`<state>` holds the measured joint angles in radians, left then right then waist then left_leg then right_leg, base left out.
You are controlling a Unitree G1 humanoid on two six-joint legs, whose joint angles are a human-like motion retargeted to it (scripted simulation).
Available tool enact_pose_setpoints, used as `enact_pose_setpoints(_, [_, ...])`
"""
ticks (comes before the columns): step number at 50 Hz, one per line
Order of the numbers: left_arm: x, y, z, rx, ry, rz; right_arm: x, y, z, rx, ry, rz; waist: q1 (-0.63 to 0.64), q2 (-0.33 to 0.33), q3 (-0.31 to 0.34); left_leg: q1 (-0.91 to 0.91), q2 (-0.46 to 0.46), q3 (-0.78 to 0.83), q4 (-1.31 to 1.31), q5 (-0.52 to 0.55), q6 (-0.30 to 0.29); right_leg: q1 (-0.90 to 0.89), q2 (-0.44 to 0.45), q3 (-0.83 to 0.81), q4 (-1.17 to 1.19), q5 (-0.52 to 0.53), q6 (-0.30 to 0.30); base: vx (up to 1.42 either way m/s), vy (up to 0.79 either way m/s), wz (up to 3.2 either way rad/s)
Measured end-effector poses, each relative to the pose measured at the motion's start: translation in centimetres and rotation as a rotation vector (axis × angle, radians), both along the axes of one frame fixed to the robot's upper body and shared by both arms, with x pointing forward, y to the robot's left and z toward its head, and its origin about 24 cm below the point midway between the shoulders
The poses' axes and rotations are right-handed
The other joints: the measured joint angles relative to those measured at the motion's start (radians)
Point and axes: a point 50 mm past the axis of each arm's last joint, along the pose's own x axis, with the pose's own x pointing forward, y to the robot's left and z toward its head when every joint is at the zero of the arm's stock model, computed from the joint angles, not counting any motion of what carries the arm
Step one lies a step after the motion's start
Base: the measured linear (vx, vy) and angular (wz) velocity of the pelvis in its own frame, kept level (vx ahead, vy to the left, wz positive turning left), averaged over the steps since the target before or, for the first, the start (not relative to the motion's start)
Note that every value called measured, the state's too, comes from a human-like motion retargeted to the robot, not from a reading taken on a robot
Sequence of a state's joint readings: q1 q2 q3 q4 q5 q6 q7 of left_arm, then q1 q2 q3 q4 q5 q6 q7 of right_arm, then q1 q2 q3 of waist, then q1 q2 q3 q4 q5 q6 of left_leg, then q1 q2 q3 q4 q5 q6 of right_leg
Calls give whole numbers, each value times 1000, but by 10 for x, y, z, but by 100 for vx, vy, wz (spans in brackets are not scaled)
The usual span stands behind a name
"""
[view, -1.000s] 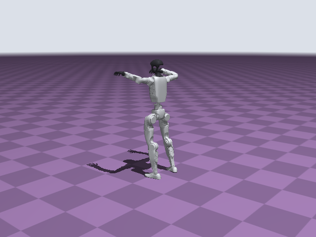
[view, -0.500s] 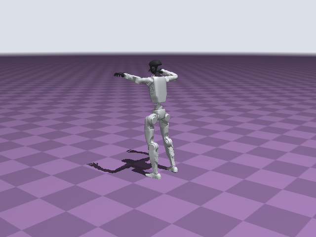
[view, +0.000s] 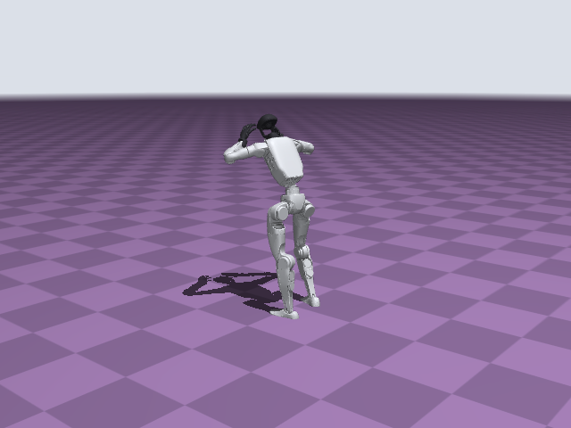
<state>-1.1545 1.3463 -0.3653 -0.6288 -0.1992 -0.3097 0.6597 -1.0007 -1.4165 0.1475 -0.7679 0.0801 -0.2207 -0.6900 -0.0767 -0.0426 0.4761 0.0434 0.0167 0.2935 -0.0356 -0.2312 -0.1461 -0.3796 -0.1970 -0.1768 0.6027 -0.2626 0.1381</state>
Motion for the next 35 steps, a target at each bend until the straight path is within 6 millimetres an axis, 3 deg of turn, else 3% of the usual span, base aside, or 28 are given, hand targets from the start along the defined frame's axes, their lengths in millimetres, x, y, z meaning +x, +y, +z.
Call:
enact_pose_setpoints(6, [-5,-25,5,37,-28,-134,-7,23,4,-48,-5,199,-29,-3,24,-117,23,64,157,-4,32,-1,25,-13,-127,21,-43,28,-11,-46])
enact_pose_setpoints(10, [1,-31,8,38,-16,-144,-3,32,7,-64,16,241,-50,-30,36,-385,104,103,658,29,135,-23,-4,2,-126,7,-62,39,-19,-9])
enact_pose_setpoints(12, [3,-31,8,44,-15,-145,-2,34,8,-73,22,262,-31,-31,40,-563,142,25,922,81,133,-27,15,11,-115,-19,-76,48,-19,-53])
enact_pose_setpoints(14, [3,-32,7,40,-20,-165,-4,34,8,-80,11,265,9,-36,44,-709,96,-88,1028,75,77,-29,30,29,-117,-32,-80,56,-16,-62])
enact_pose_setpoints(15, [3,-34,7,24,-19,-175,-5,33,9,-84,-11,224,34,-36,44,-775,61,-130,1031,62,49,-37,29,37,-124,-28,-73,61,-15,-32])
enact_pose_setpoints(18, [4,-37,7,26,1,-193,-6,35,8,-81,-30,209,66,-48,44,-870,71,-82,840,63,71,-33,35,29,-132,-7,-51,65,-13,-9])
enact_pose_setpoints(21, [6,-37,6,21,8,-215,-4,39,4,-91,-28,227,117,-48,44,-848,64,-6,470,88,72,-7,61,46,-130,29,-33,80,-4,-61])
enact_pose_setpoints(24, [9,-35,6,4,38,-237,0,44,4,-78,-24,236,180,-37,44,-752,11,-116,127,193,15,-46,99,106,21,105,-53,89,12,-132])
enact_pose_setpoints(25, [10,-33,6,13,43,-236,1,46,4,-75,-18,260,187,-36,44,-725,-1,-165,100,219,16,-72,107,124,114,147,-66,91,21,-96])
enact_pose_setpoints(27, [9,-32,7,17,41,-228,1,47,8,-57,-40,251,180,-32,44,-712,-21,-189,161,214,72,-198,106,166,359,306,-69,92,24,-39])
enact_pose_setpoints(29, [9,-33,9,25,34,-214,-1,48,14,-40,-68,230,152,-30,44,-734,-40,-175,302,136,122,-339,102,209,572,400,-58,95,24,15])
enact_pose_setpoints(30, [9,-34,9,29,32,-208,-2,48,16,-36,-83,216,138,-26,44,-748,-45,-168,385,86,132,-404,99,222,657,395,-61,98,25,8])
enact_pose_setpoints(32, [9,-36,9,26,18,-191,-3,48,18,-38,-111,195,117,-5,44,-734,-45,-150,471,13,122,-511,63,197,702,282,-112,101,27,-13])
enact_pose_setpoints(35, [8,-37,8,28,-40,-150,-5,51,16,-67,-149,176,75,30,44,-667,-47,-133,473,-35,98,-614,40,127,521,198,-120,103,26,-13])
